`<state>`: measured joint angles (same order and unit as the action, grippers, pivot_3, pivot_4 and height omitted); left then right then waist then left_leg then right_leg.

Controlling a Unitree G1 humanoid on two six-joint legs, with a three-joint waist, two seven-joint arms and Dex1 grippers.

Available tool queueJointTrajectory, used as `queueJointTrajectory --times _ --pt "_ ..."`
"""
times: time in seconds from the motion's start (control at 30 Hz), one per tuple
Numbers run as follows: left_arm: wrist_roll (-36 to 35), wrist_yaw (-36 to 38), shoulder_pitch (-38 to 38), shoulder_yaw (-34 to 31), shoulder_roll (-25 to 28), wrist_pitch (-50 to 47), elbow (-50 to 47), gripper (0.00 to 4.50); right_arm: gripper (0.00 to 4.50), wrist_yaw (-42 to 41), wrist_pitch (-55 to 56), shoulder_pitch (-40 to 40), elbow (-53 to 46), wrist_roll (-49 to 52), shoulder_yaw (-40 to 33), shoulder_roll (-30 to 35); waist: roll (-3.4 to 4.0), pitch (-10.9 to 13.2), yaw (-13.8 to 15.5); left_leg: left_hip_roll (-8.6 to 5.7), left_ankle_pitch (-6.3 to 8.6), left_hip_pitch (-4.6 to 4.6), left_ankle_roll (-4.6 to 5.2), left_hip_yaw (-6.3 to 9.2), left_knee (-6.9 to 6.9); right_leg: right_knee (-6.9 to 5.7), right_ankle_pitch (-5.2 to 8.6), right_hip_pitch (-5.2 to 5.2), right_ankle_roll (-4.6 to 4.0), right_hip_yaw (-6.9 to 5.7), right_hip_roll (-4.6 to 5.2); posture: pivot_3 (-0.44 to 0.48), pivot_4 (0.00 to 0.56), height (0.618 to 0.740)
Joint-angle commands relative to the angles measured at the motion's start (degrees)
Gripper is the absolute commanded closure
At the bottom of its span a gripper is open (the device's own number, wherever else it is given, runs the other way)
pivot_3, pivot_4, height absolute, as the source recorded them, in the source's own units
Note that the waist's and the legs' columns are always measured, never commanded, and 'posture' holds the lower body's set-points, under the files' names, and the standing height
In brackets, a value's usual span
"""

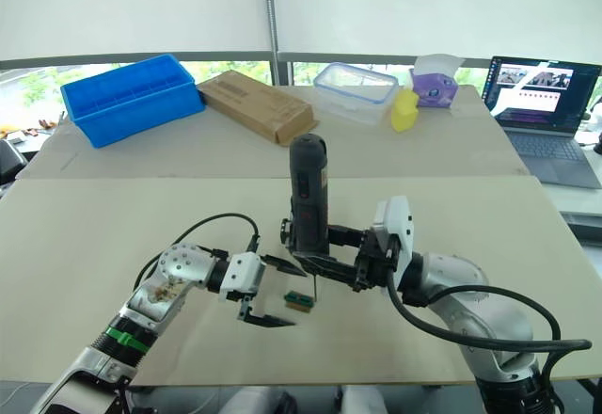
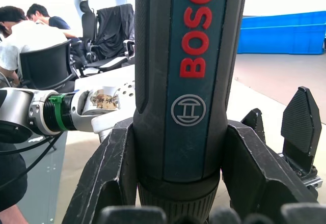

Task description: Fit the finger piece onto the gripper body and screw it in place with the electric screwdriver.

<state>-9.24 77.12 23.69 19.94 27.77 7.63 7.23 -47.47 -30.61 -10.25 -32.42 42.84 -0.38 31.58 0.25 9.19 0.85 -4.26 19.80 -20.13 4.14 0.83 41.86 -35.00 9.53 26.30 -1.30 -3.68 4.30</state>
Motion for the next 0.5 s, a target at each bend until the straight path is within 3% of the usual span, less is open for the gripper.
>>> queueJointTrajectory --times 0.03,0.5 --pt "-0.7 0.0 0.4 -0.4 0.0 1.2 -1.0 0.0 2.58 -0.6 2.4 -0.7 -2.9 0.5 -0.7 -0.3 0.0 0.0 0.0 0.0 0.0 0.0 0.0 0.0 0.0 0.0 0.0 0.0 0.0 0.0 0.0 0.0 0.15 0.74" --pt "-0.8 0.0 0.3 -0.4 0.0 1.0 -1.0 0.0 2.58 -0.9 2.5 -1.3 -2.4 0.1 -0.1 -0.6 0.0 0.0 0.0 0.0 0.0 0.0 0.0 0.0 0.0 -0.01 0.0 0.0 0.0 0.0 0.0 0.0 0.15 0.74"
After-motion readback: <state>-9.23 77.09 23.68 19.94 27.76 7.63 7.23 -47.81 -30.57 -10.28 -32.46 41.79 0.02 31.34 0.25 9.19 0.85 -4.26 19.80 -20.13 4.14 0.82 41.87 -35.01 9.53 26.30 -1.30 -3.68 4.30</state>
